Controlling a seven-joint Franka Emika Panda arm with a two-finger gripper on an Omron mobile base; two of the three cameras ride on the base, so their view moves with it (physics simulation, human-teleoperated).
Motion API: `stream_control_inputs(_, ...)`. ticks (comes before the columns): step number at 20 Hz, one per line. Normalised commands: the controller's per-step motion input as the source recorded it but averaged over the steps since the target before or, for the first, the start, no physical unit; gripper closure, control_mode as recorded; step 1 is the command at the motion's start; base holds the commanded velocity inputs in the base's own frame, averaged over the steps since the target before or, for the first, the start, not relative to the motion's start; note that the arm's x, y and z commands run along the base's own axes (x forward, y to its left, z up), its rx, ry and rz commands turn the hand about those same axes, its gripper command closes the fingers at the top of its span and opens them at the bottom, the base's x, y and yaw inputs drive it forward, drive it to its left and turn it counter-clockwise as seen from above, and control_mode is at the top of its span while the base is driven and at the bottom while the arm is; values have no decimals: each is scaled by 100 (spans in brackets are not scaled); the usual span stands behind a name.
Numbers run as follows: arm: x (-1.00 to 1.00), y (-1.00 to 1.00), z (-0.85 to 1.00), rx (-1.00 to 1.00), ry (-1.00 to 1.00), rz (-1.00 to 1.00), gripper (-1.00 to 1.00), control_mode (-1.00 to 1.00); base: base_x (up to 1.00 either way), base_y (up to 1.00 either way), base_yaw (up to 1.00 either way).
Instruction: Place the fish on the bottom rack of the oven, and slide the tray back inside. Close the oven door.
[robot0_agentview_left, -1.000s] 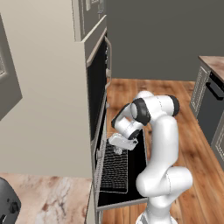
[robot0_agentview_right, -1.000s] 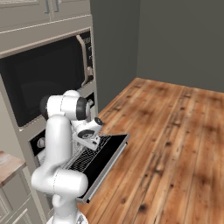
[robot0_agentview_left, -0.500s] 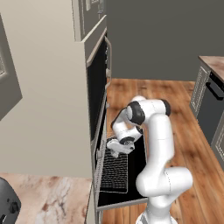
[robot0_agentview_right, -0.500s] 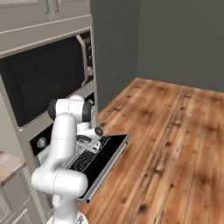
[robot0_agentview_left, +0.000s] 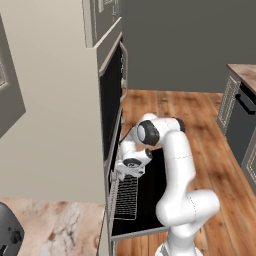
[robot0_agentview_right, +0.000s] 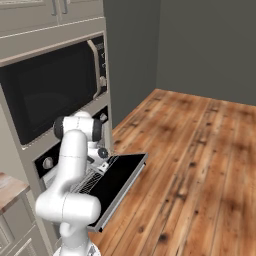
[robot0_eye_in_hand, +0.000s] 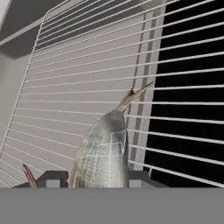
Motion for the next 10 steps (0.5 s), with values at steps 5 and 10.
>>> stream_control_inputs(5,32,4,-19,-1,0,-16,100,-100,0,0,0)
stream_control_inputs(10,3,0,-17,-7,0,-24,-100,-100,0,0,0)
